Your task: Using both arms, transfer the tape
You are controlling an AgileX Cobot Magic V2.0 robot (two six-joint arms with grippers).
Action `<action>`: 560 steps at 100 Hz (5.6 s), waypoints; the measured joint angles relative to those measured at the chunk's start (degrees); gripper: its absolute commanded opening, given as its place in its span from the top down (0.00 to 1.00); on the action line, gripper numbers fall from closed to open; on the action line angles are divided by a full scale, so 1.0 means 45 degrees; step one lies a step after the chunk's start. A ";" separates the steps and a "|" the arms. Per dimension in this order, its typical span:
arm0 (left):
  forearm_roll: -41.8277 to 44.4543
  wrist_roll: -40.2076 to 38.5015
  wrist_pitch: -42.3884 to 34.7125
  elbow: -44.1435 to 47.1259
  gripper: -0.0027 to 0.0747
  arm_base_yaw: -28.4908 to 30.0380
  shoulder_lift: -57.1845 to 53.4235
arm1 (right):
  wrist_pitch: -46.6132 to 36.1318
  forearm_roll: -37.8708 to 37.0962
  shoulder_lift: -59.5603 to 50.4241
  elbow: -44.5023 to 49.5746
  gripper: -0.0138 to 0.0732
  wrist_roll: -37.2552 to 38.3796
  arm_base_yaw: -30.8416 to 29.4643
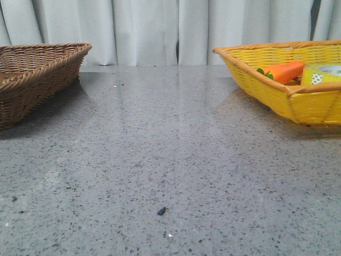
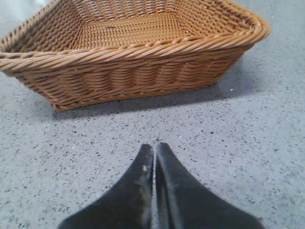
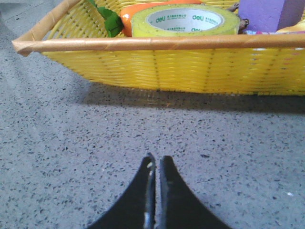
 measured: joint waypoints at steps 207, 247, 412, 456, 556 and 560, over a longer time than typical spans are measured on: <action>0.0000 0.0000 0.0000 0.0000 0.99 0.0000 0.0000 | 0.0000 0.0000 0.0000 0.0000 0.92 0.0018 0.0000; 0.0000 0.0000 0.0000 0.0000 0.99 0.0000 0.0000 | 0.0000 0.0000 0.0000 0.0000 0.92 0.0032 0.0000; -0.7468 0.0000 -0.2309 0.0000 0.99 0.0000 0.0000 | -0.4981 0.6376 0.0000 0.0000 0.92 0.0054 0.0000; -0.6311 0.1291 -0.3121 -0.2476 0.97 0.0000 0.0515 | -0.4965 0.7106 0.1109 -0.2694 0.91 -0.0863 0.0000; -0.4576 0.1628 0.1169 -0.7737 0.53 -0.1076 0.6783 | 1.0701 0.0768 2.0546 -1.8202 0.43 -0.0594 0.0045; -0.4576 0.1628 0.1169 -0.7737 0.53 -0.1076 0.6783 | 1.0458 0.0768 2.0720 -1.8202 0.43 -0.0572 0.0045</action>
